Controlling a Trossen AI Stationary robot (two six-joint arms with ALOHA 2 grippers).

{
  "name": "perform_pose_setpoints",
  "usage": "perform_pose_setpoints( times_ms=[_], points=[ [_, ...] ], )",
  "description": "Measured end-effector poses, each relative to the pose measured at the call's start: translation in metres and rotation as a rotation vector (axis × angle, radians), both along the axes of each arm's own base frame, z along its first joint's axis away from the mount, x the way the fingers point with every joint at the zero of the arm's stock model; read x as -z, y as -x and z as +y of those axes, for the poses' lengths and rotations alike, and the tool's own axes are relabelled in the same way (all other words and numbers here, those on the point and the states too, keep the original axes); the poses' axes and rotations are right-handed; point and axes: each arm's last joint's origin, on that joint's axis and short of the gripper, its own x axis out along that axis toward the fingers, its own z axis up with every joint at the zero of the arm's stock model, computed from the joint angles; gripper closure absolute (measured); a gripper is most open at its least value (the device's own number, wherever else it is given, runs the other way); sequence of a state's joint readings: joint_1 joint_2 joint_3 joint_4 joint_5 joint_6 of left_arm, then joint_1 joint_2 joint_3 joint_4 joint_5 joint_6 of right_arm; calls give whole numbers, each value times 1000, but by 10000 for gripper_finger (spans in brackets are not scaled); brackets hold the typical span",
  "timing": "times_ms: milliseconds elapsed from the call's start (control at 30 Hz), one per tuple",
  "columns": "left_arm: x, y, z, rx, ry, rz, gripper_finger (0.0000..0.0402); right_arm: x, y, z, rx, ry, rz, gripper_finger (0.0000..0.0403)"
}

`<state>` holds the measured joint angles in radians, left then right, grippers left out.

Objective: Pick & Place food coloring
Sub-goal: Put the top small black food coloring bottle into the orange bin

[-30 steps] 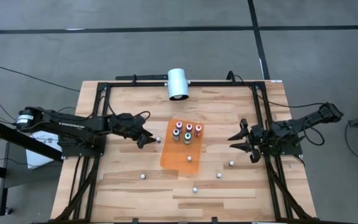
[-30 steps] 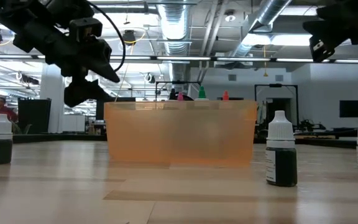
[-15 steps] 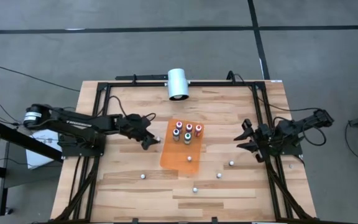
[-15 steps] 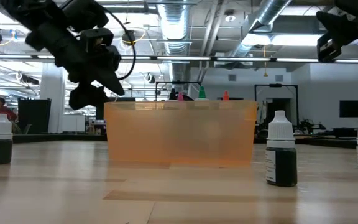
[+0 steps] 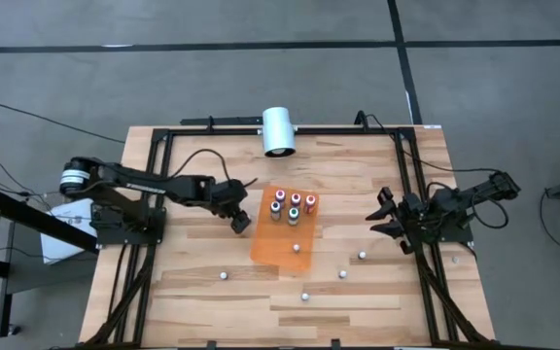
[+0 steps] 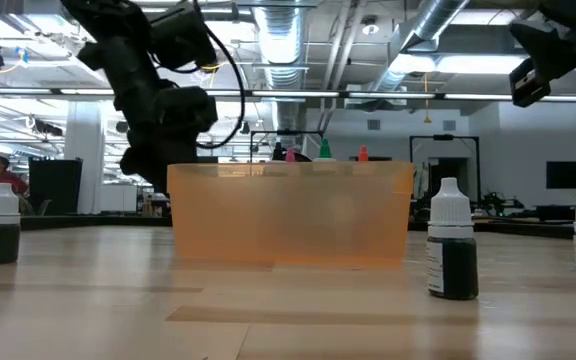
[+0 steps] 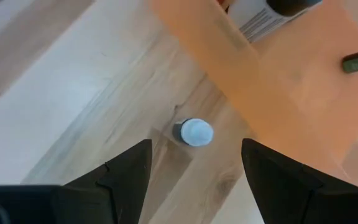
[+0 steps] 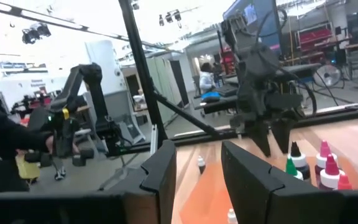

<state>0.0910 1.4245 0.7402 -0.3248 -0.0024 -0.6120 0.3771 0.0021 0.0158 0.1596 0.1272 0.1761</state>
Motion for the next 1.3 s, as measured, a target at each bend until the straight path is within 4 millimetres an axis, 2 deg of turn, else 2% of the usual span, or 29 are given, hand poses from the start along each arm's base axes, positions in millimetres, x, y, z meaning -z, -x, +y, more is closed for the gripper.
perform_pose_setpoints(
  times_ms=[233, 667, 1000, 1300],
  points=[
    [4, -12, 0, 19, 37, 17, 161, 0, 0, 0, -2, -10, 3, 287],
    [7, -13, 2, -22, -21, 33, 161, -1, 0, 0, -3, -21, -7, 287],
    [27, -17, 3, -52, 5, 106, 161, -2, 0, 0, -3, -24, -11, 287],
    [25, -20, 3, -32, 1, 76, 161, -2, 0, 0, -3, -26, -17, 287]
  ],
)
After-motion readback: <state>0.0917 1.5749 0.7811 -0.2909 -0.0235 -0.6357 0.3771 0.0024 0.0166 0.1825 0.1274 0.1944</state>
